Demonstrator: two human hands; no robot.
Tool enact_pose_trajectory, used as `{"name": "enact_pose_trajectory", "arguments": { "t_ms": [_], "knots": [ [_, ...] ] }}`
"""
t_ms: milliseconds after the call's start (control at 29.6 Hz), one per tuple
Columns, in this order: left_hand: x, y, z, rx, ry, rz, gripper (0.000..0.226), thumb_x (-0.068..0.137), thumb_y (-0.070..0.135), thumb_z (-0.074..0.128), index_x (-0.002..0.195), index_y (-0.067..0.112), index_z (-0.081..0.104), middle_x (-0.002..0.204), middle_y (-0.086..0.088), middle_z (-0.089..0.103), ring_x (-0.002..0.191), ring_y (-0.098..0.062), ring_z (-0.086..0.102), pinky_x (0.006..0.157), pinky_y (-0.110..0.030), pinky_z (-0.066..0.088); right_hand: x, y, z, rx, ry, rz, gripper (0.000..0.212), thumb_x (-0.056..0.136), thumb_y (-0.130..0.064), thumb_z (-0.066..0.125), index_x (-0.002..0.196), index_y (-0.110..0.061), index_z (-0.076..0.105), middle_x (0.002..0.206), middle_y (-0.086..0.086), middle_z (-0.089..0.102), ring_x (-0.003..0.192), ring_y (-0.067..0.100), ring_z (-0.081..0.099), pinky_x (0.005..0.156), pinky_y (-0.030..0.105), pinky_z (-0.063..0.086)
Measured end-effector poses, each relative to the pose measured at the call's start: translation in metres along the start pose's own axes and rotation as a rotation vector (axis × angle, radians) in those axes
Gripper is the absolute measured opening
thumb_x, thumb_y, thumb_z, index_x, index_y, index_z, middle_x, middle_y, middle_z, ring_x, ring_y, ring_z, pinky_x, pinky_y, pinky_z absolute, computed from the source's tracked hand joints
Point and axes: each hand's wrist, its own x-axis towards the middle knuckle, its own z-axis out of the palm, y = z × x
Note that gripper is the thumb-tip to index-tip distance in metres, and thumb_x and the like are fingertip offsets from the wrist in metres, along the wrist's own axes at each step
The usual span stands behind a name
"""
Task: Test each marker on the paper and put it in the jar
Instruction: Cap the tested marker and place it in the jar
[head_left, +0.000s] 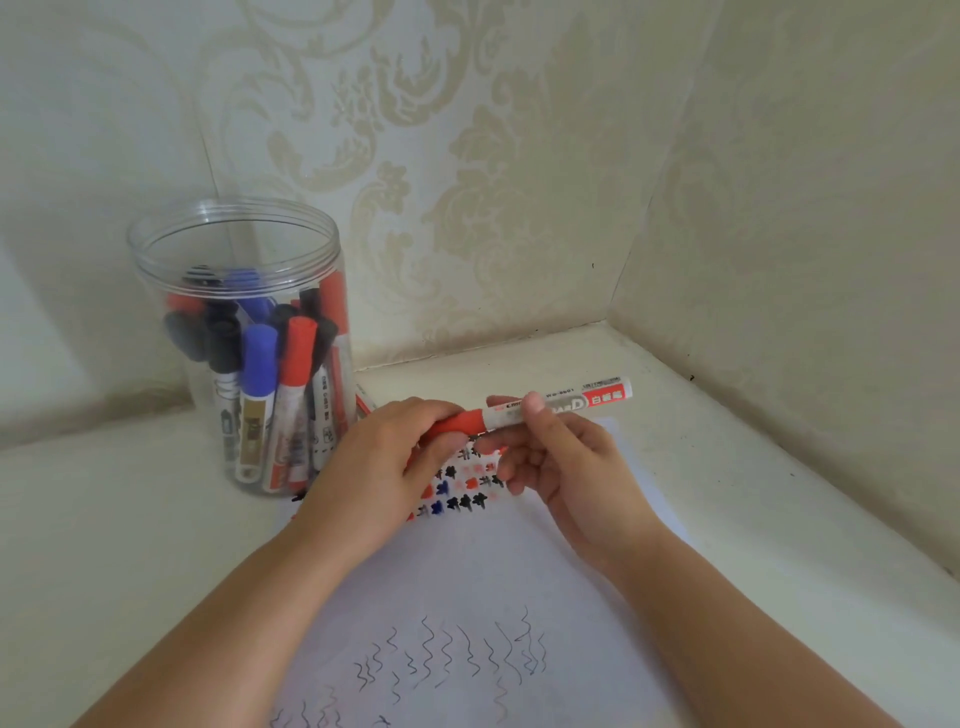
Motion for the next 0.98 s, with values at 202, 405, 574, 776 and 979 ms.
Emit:
{"name": "enact_pose_trajectory", "arguments": {
  "t_ms": [202, 405, 574, 776, 979],
  "knots": [
    [-0.003, 0.009, 0.005, 0.087, -0.083, 0.027, 0.034, 0.090, 0.040, 0.032, 0.104, 0.017, 0.053, 0.067, 0.017, 0.042, 0.064, 0.001, 0.043, 0.056, -0.015, 0.032, 0.000, 0.002, 0.001, -0.105, 0.098, 0.003, 0.038, 0.077, -0.044, 0.055, 0.074, -0.007, 0.063, 0.059, 0.006, 0.063, 0.050, 0.017, 0.048, 0.051, 0.024, 0.041],
    [-0.006, 0.015, 0.007, 0.062, -0.069, 0.043, 0.026, 0.093, 0.034, 0.034, 0.101, 0.016, 0.051, 0.066, 0.019, 0.040, 0.064, 0.002, 0.042, 0.057, -0.016, 0.033, -0.003, 0.001, 0.007, -0.071, 0.089, -0.061, 0.038, 0.079, -0.041, 0.054, 0.073, -0.004, 0.065, 0.058, 0.007, 0.062, 0.048, 0.015, 0.049, 0.051, 0.022, 0.042],
    [-0.006, 0.013, 0.007, 0.033, -0.037, 0.054, 0.025, 0.093, 0.036, 0.039, 0.101, 0.018, 0.054, 0.064, 0.019, 0.044, 0.063, 0.001, 0.047, 0.055, -0.015, 0.034, -0.004, -0.003, 0.011, -0.236, 0.142, -0.077, 0.033, 0.089, -0.036, 0.052, 0.073, -0.010, 0.064, 0.058, 0.003, 0.060, 0.050, 0.013, 0.048, 0.054, 0.019, 0.042],
    [-0.008, 0.012, 0.001, -0.105, 0.036, 0.030, 0.038, 0.087, 0.055, 0.034, 0.110, 0.032, 0.054, 0.092, 0.021, 0.055, 0.087, 0.001, 0.051, 0.074, -0.010, 0.040, -0.001, -0.014, -0.003, -0.166, 0.215, 0.026, 0.031, 0.096, -0.028, 0.043, 0.077, -0.009, 0.059, 0.071, 0.009, 0.068, 0.064, 0.023, 0.057, 0.062, 0.032, 0.045],
    [-0.008, 0.004, -0.009, -0.007, -0.054, -0.015, 0.031, 0.089, 0.043, 0.046, 0.072, 0.020, 0.057, 0.050, 0.007, 0.047, 0.049, -0.009, 0.045, 0.049, -0.022, 0.033, 0.036, -0.017, 0.010, -0.962, -0.067, 0.251, 0.038, 0.089, -0.045, 0.052, 0.073, -0.010, 0.057, 0.051, 0.002, 0.053, 0.039, 0.011, 0.045, 0.048, 0.023, 0.037]
  ]
}}
